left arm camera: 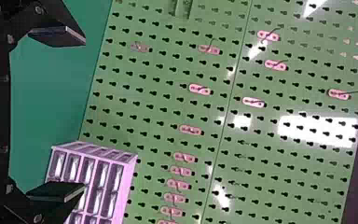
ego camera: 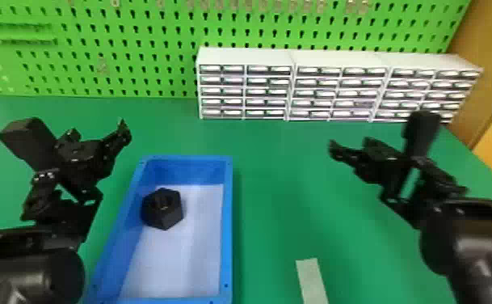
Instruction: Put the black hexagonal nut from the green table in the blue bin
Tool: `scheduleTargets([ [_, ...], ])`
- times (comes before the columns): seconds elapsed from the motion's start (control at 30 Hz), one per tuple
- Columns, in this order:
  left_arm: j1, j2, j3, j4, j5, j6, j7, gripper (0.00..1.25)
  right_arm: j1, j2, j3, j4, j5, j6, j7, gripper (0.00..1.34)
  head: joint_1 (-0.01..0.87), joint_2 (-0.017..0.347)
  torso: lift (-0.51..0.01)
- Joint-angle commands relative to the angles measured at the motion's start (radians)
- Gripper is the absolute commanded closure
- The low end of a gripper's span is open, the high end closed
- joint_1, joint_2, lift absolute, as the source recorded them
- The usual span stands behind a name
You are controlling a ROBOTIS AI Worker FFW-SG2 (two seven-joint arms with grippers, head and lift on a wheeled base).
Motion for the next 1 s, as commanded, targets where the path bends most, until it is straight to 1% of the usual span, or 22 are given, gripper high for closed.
scheduleTargets([
  [0.0,0.000,0.000,0.004,0.000,0.005,0.000,0.000,0.18,0.039,0.030,-0.120,-0.027,0.028,0.000,0.000,0.26,0.692,0.009,-0.097],
  [0.1,0.000,0.000,0.001,0.000,0.006,0.000,0.000,0.18,0.054,0.053,-0.185,-0.042,0.042,-0.009,0.000,0.26,0.692,0.009,-0.097],
  [0.2,0.002,0.000,0.002,0.000,0.012,0.000,0.000,0.18,0.063,0.068,-0.220,-0.045,0.042,-0.035,0.000,0.26,0.692,0.009,-0.097],
  [0.6,0.002,0.000,0.005,0.000,0.015,0.000,0.001,0.18,0.073,0.120,-0.308,-0.044,0.040,-0.115,0.000,0.26,0.692,0.009,-0.097],
  [0.67,0.002,0.000,0.007,0.000,0.012,0.000,0.000,0.18,0.073,0.125,-0.324,-0.042,0.034,-0.124,0.000,0.26,0.692,0.009,-0.097],
  [0.83,0.002,0.000,0.012,0.000,0.018,0.000,0.000,0.18,0.074,0.127,-0.358,-0.042,-0.007,-0.138,0.000,0.26,0.692,0.009,-0.097],
  [0.97,-0.001,0.000,0.012,0.000,0.021,0.000,0.001,0.18,0.076,0.133,-0.372,-0.042,-0.032,-0.138,0.000,0.26,0.692,0.009,-0.097],
])
